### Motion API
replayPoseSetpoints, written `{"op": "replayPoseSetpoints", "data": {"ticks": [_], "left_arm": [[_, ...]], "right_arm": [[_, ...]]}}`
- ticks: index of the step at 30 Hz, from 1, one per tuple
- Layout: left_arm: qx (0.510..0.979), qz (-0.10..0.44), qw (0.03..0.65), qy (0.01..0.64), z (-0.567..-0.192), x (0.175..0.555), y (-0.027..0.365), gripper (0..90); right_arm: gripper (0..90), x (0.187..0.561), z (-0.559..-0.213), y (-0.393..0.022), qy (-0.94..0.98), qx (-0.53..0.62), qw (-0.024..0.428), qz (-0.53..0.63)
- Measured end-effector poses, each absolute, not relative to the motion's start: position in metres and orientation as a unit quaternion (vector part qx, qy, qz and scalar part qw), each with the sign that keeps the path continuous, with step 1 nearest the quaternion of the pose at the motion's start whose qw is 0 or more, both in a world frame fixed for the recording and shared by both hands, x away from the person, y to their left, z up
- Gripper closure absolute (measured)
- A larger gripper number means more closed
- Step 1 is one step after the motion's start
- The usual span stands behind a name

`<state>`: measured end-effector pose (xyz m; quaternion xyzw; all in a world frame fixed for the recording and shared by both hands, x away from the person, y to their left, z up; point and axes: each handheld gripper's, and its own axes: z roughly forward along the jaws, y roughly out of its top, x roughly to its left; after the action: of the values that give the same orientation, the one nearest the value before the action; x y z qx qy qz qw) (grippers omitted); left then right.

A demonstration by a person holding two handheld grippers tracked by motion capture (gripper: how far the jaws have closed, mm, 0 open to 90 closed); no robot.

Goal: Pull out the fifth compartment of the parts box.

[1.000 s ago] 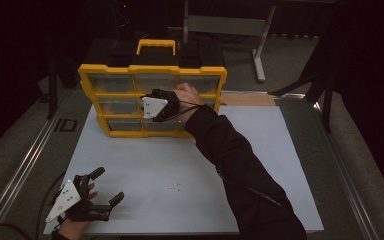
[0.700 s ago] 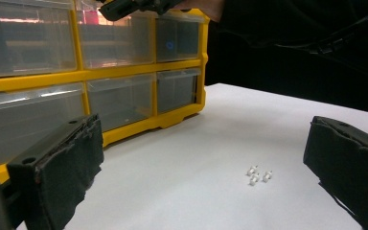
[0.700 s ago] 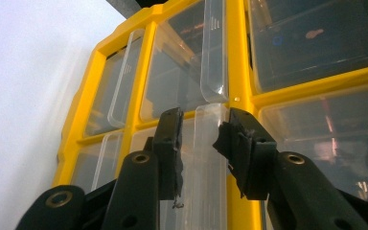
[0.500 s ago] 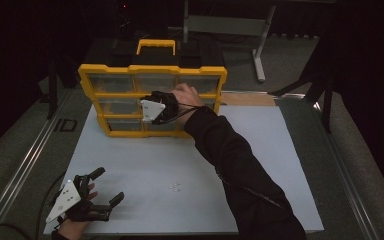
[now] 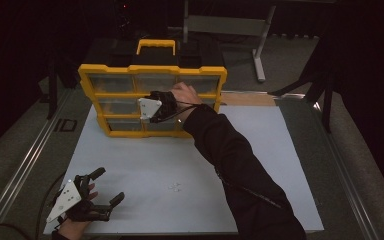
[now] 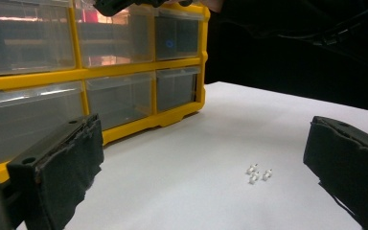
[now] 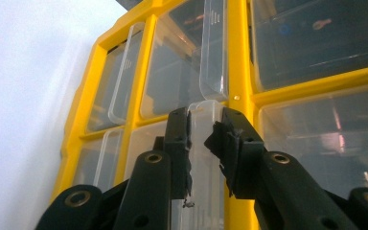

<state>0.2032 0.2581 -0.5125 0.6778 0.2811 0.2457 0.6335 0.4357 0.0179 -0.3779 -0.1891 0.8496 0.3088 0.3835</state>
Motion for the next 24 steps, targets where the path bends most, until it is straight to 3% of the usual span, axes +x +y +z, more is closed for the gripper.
{"op": "replayPoseSetpoints", "data": {"ticks": [12,24], "left_arm": [[0.679,0.246,0.632,0.281,-0.5125,0.2033,0.2577,0.1],[0.679,0.247,0.633,0.279,-0.5125,0.2035,0.2578,0.1]], "right_arm": [[74.2,0.4324,-0.3783,0.0223,0.851,-0.195,0.396,0.286],[74.4,0.4327,-0.3738,0.0228,0.86,-0.182,0.375,0.294]]}}
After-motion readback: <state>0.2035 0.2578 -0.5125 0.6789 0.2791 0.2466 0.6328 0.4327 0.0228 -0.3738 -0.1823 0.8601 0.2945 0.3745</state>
